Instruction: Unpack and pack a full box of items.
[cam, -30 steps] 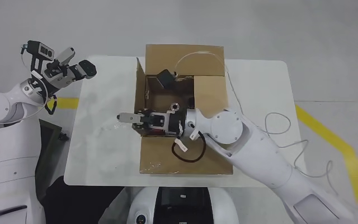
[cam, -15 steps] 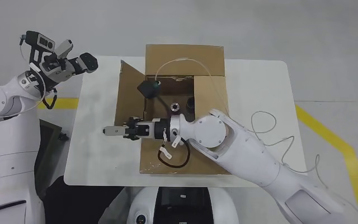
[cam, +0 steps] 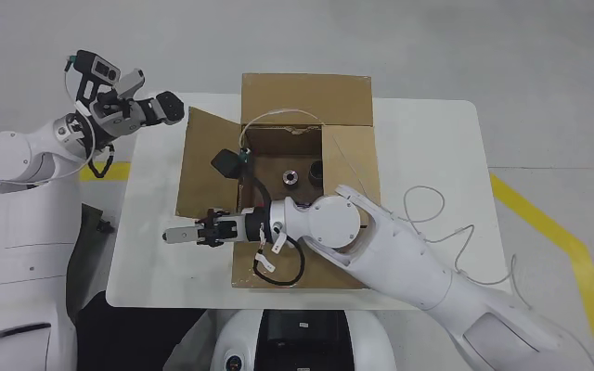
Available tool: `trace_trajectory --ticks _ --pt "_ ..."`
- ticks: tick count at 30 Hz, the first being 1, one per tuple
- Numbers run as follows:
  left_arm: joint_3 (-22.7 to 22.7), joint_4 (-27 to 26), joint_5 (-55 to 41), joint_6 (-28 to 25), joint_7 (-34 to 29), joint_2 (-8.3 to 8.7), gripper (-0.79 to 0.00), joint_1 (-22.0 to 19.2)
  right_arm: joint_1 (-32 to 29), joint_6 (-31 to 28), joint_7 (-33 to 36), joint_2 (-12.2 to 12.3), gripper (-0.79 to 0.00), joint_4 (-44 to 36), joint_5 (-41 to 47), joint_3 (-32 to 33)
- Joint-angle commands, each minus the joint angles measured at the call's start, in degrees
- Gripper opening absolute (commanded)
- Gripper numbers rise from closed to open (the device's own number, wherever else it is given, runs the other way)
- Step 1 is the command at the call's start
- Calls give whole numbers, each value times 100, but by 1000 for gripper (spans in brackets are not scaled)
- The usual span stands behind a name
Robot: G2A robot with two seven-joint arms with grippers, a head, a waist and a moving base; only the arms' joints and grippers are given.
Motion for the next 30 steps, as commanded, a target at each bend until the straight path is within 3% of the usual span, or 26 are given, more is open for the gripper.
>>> trace_trajectory --ticks 1,18,30 --pt "62 111 -37 29 -56 -4 0 -55 -14 11 55 -17 0 47 -19 14" --pt "564 1014 380 104 -213 -12 0 -511 -331 17 467 -30 0 -175 -213 348" --pt "608 1093 676 17 -99 43 0 -287 -965 511 727 265 0 -845 43 1650"
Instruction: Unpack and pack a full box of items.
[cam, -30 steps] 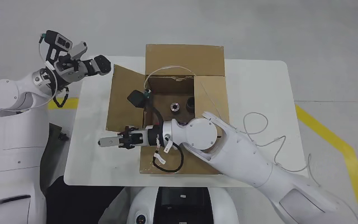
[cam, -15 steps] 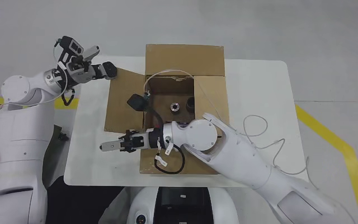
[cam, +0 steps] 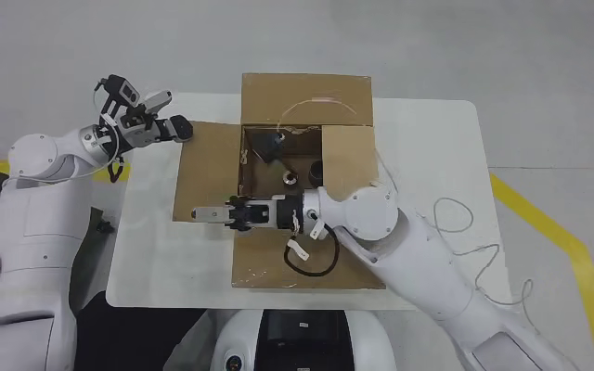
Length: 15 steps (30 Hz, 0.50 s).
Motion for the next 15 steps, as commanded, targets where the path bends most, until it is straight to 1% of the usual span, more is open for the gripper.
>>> trace_trajectory --ticks 1,6,15 --pt "28 6 39 -9 29 3 0 46 -147 109 55 65 0 -137 31 294" --pt "117 28 141 -53 118 2 0 137 -488 273 166 204 0 -456 -15 880" --pt "245 91 248 -125 263 -4 0 279 -1036 565 423 408 0 -758 -216 1672"
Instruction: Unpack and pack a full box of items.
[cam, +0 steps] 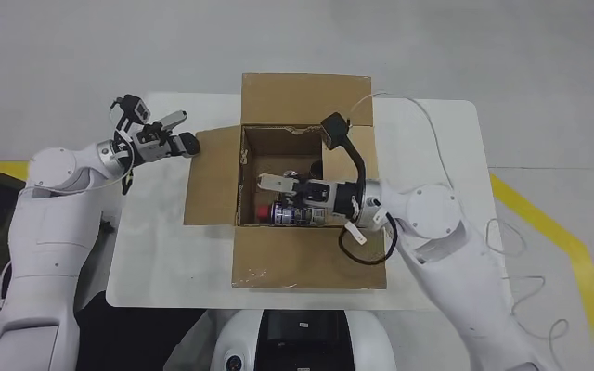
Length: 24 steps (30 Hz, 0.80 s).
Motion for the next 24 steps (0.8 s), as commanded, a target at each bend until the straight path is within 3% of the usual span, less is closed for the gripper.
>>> trace_trajectory --ticks 1,24 --pt "26 11 -3 -17 29 -4 0 23 -106 63 55 42 0 -43 -21 185" --pt "854 160 497 -188 134 -168 0 -201 -848 257 101 335 0 -296 -105 1411"
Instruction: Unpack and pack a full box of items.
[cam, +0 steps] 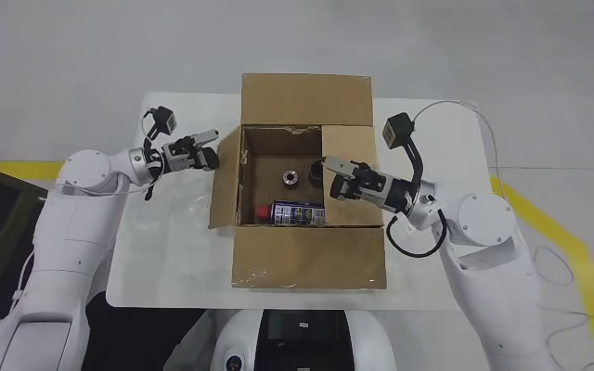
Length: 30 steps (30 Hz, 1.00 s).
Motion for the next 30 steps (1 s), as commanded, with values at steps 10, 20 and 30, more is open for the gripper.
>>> trace_trajectory --ticks 10,20,30 --pt "346 -22 -30 24 51 -112 0 -184 -36 -58 17 68 0 15 44 112" --pt "261 -261 -232 260 -77 -106 0 -285 -47 -100 53 120 0 88 148 174" --pt "19 -1204 -102 624 24 -15 0 -204 -177 -95 242 216 0 50 317 550"
